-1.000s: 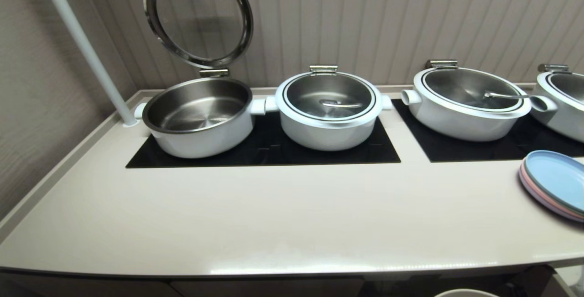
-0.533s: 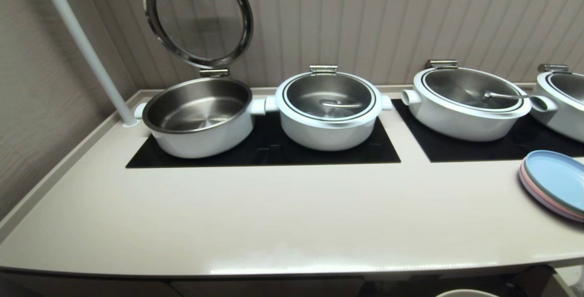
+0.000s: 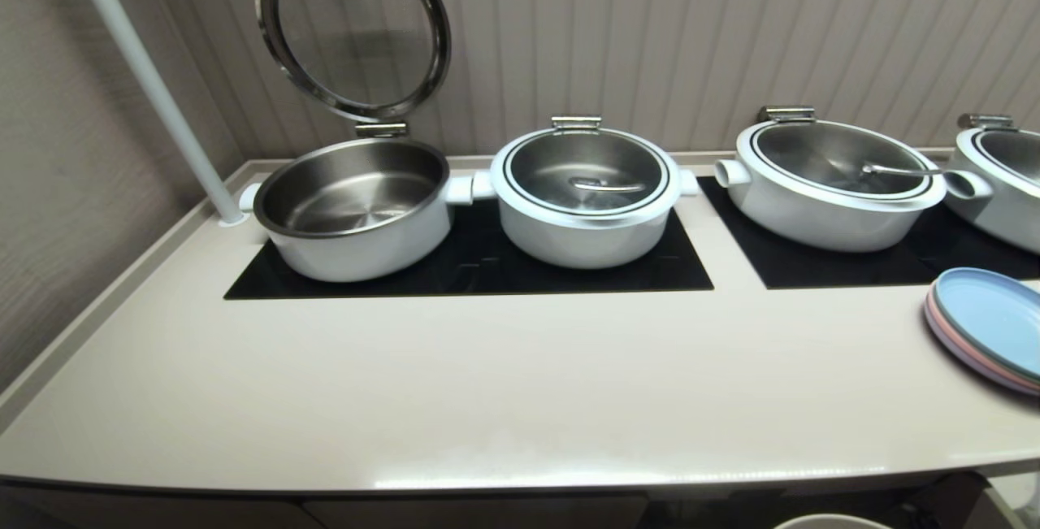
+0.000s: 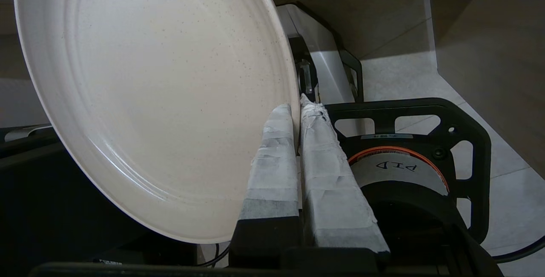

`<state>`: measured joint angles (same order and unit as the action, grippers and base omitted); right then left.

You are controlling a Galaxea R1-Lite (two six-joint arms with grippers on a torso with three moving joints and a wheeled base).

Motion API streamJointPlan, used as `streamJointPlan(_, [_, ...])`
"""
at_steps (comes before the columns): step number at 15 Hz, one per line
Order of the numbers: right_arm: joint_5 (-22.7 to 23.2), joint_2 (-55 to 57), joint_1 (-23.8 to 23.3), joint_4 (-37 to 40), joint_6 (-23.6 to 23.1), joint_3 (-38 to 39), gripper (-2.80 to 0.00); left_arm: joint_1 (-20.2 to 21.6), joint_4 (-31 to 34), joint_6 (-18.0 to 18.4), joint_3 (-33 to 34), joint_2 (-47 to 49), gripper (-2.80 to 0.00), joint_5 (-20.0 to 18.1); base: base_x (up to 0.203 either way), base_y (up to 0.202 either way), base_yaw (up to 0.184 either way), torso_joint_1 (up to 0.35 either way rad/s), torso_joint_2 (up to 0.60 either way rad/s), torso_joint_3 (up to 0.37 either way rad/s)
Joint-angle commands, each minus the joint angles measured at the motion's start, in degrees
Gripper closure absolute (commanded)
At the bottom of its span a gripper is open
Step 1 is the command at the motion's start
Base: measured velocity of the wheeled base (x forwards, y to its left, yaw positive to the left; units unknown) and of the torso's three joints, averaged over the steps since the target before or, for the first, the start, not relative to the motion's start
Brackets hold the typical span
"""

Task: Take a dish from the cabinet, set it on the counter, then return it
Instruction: Put it back into the cabinet

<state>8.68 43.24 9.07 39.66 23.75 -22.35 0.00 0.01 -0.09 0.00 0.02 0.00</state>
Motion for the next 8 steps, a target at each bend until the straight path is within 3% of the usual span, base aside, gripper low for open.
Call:
streamJointPlan(1, [0.1, 0.0, 0.0, 0.2, 0.2, 0.0, 0.00, 0.0, 0.0, 0.0, 0.0, 0.0, 0.00, 0.0, 0.000, 0.000, 0.000, 0.000, 0.00, 0.000])
streamJointPlan(8, [0.1, 0.1, -0.3, 0.2, 0.1, 0.0, 0.00, 0.0, 0.0, -0.1, 0.0, 0.0, 0.00, 0.0, 0.000, 0.000, 0.000, 0.000, 0.00, 0.000])
